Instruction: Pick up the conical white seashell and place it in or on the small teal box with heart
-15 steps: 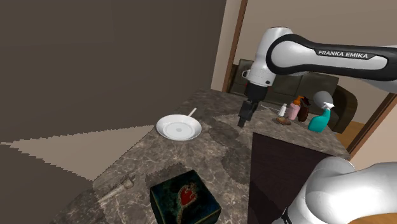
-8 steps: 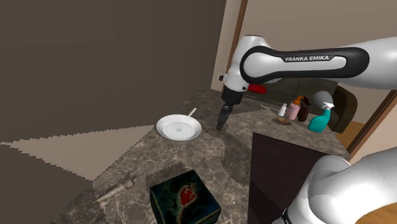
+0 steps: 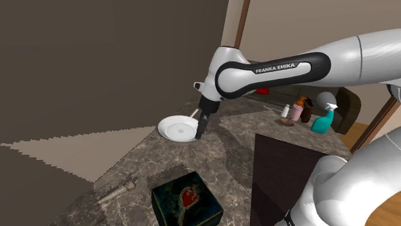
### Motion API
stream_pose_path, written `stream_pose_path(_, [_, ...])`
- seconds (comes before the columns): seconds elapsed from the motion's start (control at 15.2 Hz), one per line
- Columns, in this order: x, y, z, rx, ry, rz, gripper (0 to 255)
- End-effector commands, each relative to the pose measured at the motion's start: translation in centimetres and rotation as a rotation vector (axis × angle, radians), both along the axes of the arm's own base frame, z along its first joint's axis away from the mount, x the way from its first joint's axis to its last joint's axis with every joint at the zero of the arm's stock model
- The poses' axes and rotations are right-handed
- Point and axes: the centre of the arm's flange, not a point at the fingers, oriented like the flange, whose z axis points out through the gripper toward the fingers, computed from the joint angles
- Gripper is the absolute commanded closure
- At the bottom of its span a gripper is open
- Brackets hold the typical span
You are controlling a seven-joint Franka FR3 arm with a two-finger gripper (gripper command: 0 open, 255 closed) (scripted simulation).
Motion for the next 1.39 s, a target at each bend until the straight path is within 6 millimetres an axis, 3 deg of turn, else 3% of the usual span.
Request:
stream_pose_path(0.0, [1.0, 2.3, -0.6, 0.005, -0.023, 0.065, 0])
stream_pose_path(0.59, [4.1, 12.4, -4.0, 0.022, -0.119, 0.348, 0])
stream_pose_path(1.12, [4.7, 21.9, -6.6, 0.038, -0.205, 0.599, 0])
stream_pose_path(1.32, [4.8, 22.8, -7.8, 0.039, -0.210, 0.614, 0])
